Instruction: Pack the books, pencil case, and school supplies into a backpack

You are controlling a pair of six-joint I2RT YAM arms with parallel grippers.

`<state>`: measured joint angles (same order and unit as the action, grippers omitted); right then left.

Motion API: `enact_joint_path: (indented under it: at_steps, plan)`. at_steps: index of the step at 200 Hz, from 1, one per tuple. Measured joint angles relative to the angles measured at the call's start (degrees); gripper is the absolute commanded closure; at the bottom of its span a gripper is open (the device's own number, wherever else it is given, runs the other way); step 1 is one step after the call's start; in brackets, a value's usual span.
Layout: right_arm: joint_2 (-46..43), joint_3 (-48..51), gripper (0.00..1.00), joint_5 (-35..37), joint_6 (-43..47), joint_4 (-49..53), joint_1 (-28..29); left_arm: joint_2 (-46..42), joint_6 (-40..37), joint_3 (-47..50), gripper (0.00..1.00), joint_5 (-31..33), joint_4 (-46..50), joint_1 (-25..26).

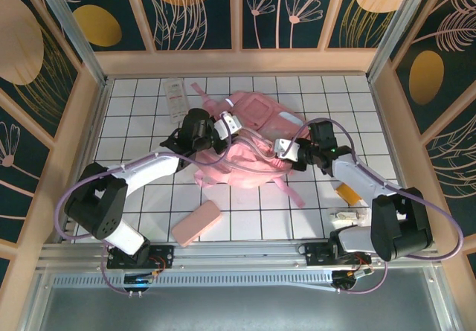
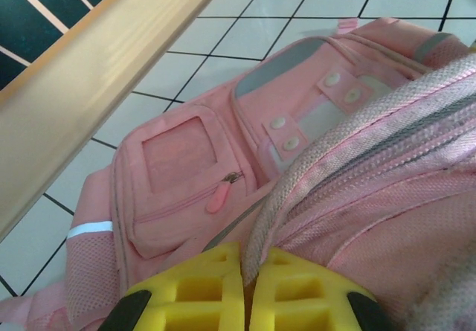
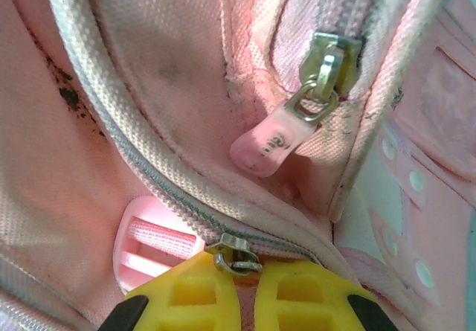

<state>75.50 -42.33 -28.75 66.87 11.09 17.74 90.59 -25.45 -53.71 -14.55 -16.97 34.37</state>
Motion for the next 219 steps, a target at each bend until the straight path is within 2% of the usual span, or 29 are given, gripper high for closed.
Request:
enact_joint_path:
  at_steps: [15, 20, 34, 47, 53, 63, 84, 104, 114, 133, 146, 151, 172, 184, 188, 196, 199, 204, 211, 219]
  plan:
    - [0.0, 0.02, 0.98, -0.15, -2.67, -0.85, 0.0, 0.46, 0.46, -0.22, 1.0, 0.02, -0.83, -0.28]
    - [0.0, 0.07, 0.95, 0.04, -3.17, -1.22, 0.0, 0.59, 0.5, -0.24, 1.0, 0.02, -1.29, -0.33]
    - [0.02, 0.26, 0.78, 1.25, -5.75, -2.49, 0.0, 1.16, 0.46, -0.24, 1.0, 0.04, -2.97, -0.39]
    - [0.04, 0.33, 0.7, 2.23, -8.48, -3.26, -0.04, 2.1, 0.22, -0.57, 1.0, 0.13, -3.48, -0.39]
    - [0.04, 0.31, 0.62, 2.16, -9.49, -3.43, -0.15, 2.64, 0.02, -0.94, 1.0, 0.13, -3.39, -0.39]
    - [0.33, -0.28, 0.46, 1.11, -12.63, -2.43, -0.92, 3.82, -0.76, -1.62, 1.0, -0.02, -3.37, -0.39]
    - [3.19, -5.99, 0.23, -3.67, -18.6, 4.0, -4.68, 4.79, -3.56, -1.79, 1.0, -2.25, -3.39, -0.39]
    - [4.52, -11.21, 0.19, -5.03, -26.64, 6.88, -6.4, 4.96, -6.36, -1.79, 1.0, -4.46, -3.41, -0.31]
    - [3.91, -12.37, 0.18, -4.63, -30.27, 6.86, -6.4, 5.16, -7.87, -1.79, 0.96, -4.63, -3.19, -0.26]
    - [1.16, -12.13, 0.14, 1.4, -43.12, 4.81, -6.51, 5.92, -10.45, -1.79, 0.92, -5.42, -2.86, -0.24]
    - [-0.39, -12.2, 0.01, 7.41, -55.23, 2.51, -7.78, 6.49, -11.85, -1.79, 0.9, -6.32, -1.62, -0.13]
    - [-0.68, -12.35, 0.02, 9.18, -60.59, 2.23, -8.76, 6.64, -12.28, -1.79, 0.89, -6.73, -1.18, -0.09]
    - [-0.13, -13.18, 0.21, 12.15, -80.39, 1.53, -15.72, 6.73, -13.42, -1.68, 0.87, -8.48, -0.02, -0.09]
    - [1.53, -13.03, 0.24, 11.1, -89.39, 0.85, -19.82, 6.69, -13.97, -1.57, 0.85, -9.33, 0.98, -0.09]
    - [2.29, -13.0, 0.24, 10.64, -92.0, 0.7, -20.87, 6.64, -14.05, -1.57, 0.79, -9.6, 1.44, -0.09]
    - [4.42, -13.18, 0.24, 9.6, -95.36, 0.68, -21.97, 6.49, -14.45, -1.55, 0.76, -10.12, 2.32, -0.11]
    - [5.38, -13.42, 0.24, 9.25, -96.28, 1.07, -22.08, 6.32, -14.45, -1.55, 0.69, -10.34, 2.78, -0.11]
    - [7.34, -14.1, 0.24, 8.68, -97.68, 1.81, -22.12, 6.03, -14.84, -1.55, 0.65, -10.58, 3.43, -0.13]
    - [10.6, -15.91, 0.24, 7.82, -99.19, 3.65, -21.77, 5.33, -15.1, -1.6, 0.54, -10.99, 4.85, -0.13]
    - [14.34, -18.43, 0.27, 7.15, -100.59, 5.44, -21.11, 4.33, -14.53, -2.03, 0.51, -11.63, 7.34, -0.15]
